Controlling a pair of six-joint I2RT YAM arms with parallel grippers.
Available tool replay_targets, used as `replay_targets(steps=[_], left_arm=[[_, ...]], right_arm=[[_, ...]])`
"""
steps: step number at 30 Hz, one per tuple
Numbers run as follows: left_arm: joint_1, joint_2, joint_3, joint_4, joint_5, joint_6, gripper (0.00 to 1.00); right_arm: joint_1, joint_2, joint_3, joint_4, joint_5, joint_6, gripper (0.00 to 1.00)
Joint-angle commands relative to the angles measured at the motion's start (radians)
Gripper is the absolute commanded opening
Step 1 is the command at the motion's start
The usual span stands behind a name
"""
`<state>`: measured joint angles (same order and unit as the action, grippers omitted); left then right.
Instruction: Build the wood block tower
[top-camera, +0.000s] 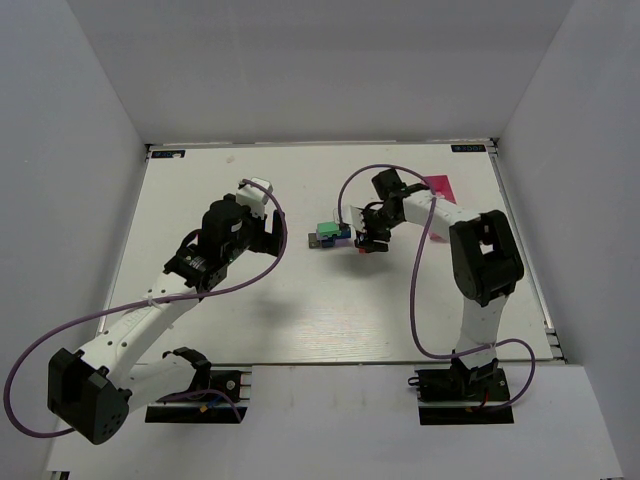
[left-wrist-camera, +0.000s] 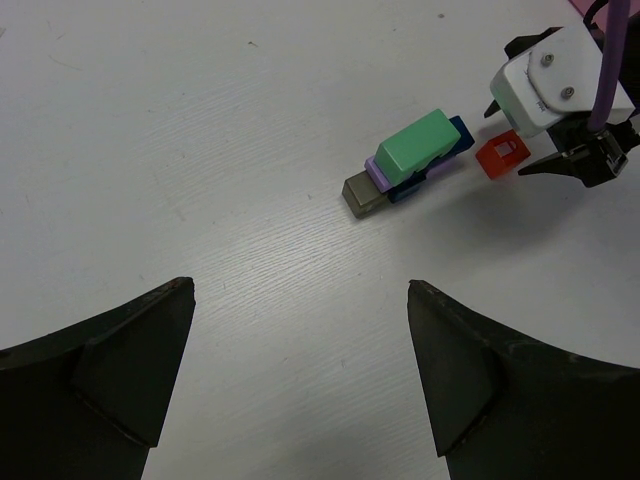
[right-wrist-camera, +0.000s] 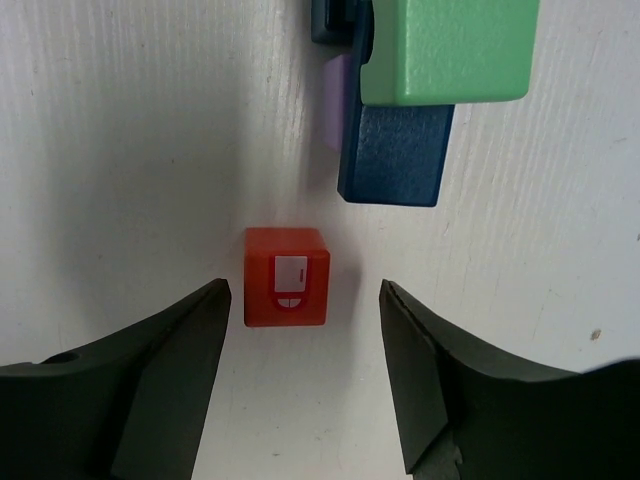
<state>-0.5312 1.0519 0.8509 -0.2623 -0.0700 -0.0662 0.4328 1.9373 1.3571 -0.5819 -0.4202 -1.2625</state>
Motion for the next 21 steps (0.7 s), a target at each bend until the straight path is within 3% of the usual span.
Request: replay_targets(steps=[1, 14, 21], left_arm=[[0.004, -0.026, 0.03, -0.006, 0.01, 0.008, 0.97], [0.004, -0.026, 0.03, -0.006, 0.001, 0.008, 0.97], [0.004, -0.026, 0.03, -0.006, 0.001, 0.008, 0.97]], right_arm=[[0.006, 0.009, 0.037, -0.024, 0.001, 0.009, 0.67], [0.007, 0.034, 0.054, -0.064, -0.015, 0.0, 0.6], [0.011, 0.02, 0.059, -0.081, -0.025, 0.003, 0.44]])
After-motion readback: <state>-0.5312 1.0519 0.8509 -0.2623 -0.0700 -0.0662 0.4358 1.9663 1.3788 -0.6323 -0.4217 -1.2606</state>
